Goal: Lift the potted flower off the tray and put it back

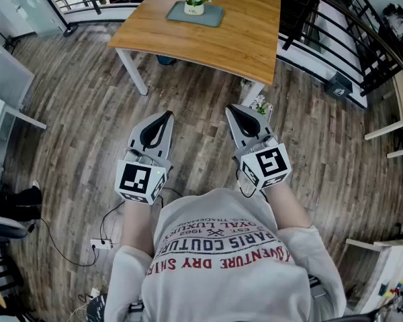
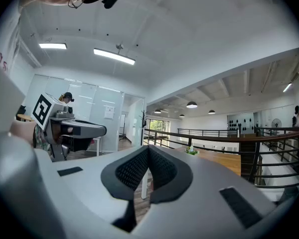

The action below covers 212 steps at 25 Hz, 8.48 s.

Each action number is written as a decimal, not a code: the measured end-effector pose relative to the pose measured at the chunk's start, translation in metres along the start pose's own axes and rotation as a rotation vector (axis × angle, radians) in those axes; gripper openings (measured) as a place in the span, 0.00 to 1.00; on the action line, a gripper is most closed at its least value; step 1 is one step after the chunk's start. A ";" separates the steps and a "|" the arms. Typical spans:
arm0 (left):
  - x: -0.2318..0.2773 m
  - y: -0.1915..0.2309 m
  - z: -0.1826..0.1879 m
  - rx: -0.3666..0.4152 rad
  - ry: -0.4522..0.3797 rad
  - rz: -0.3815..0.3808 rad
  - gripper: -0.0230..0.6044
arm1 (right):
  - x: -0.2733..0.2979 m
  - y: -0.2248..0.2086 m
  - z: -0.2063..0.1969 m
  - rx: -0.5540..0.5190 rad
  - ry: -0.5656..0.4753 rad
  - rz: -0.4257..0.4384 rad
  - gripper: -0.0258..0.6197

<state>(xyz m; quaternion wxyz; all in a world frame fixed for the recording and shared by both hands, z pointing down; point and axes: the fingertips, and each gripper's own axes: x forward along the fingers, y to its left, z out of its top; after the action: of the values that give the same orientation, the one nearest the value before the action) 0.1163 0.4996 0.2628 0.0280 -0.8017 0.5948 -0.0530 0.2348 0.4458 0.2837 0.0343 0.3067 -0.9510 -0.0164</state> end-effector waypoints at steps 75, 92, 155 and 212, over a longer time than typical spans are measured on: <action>0.521 0.374 -0.104 -0.081 0.116 -0.161 0.06 | 0.539 -0.360 -0.116 -0.057 0.350 0.156 0.66; 0.605 0.429 -0.180 -0.128 0.219 -0.232 0.06 | 0.654 -0.417 -0.229 -0.210 0.720 0.430 0.72; 0.598 0.464 -0.138 -0.041 0.142 -0.339 0.06 | 0.607 -0.406 -0.114 0.044 0.371 -0.246 0.75; 0.617 0.473 -0.198 -0.163 0.257 -0.271 0.06 | 0.693 -0.380 -0.289 -0.056 0.615 0.256 0.75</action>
<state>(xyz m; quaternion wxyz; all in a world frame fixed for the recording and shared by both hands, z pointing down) -0.1796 -0.2248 0.4400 -0.1206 -0.8606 0.4824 -0.1097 -0.0835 -0.2704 0.5908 0.3297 0.1744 -0.9262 0.0554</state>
